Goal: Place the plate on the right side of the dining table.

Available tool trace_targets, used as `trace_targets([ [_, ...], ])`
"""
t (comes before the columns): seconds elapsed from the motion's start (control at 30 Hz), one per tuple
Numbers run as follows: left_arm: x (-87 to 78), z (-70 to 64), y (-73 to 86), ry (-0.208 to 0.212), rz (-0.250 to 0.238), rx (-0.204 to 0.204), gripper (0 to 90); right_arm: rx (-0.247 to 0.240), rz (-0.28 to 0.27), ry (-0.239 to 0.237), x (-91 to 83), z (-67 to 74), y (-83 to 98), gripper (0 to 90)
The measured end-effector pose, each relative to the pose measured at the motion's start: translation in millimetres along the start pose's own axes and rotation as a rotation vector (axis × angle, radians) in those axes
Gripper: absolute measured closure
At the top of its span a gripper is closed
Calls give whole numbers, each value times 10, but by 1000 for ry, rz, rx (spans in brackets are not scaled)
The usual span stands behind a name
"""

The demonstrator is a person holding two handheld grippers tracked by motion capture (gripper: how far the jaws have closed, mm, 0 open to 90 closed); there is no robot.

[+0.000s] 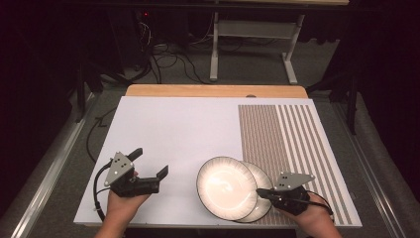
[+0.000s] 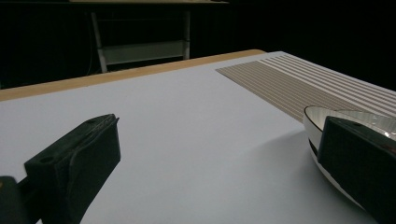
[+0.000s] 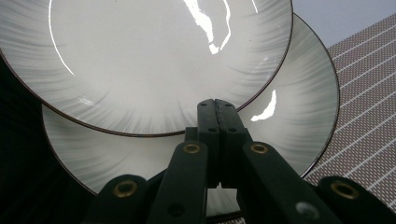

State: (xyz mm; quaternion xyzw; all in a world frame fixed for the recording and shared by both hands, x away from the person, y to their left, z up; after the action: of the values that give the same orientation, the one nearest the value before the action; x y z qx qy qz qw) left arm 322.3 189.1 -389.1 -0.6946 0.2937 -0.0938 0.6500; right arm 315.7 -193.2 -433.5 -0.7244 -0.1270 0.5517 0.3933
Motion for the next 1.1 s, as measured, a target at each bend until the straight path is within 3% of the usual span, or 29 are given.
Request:
trace_targets([
  [0.23,58,-147,3,48,12,-11,0,-4,-6,-5,11,9,-13,900],
  [0.53,171,-462,20,138,49,-18,0,-15,-2,-11,38,32,-28,900],
  [0.83,343,-734,138,203,139,-24,0,-16,-2,-6,38,32,-29,900],
  [1.1,480,-952,296,314,243,-71,4,-15,-1,-4,39,30,-27,900],
])
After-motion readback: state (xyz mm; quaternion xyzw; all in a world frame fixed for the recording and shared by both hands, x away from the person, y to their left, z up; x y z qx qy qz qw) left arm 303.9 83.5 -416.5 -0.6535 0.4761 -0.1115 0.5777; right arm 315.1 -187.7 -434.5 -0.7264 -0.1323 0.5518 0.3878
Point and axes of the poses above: each handheld gripper's, and its own axes: x roughly forward along the jaws, y roughly out of its underside, z roughly to its left, the point moved 5 cm from there along x, roughly forward along the jaws, and after that the axes turned 4 degrees about -x, right-handed, at the moved point
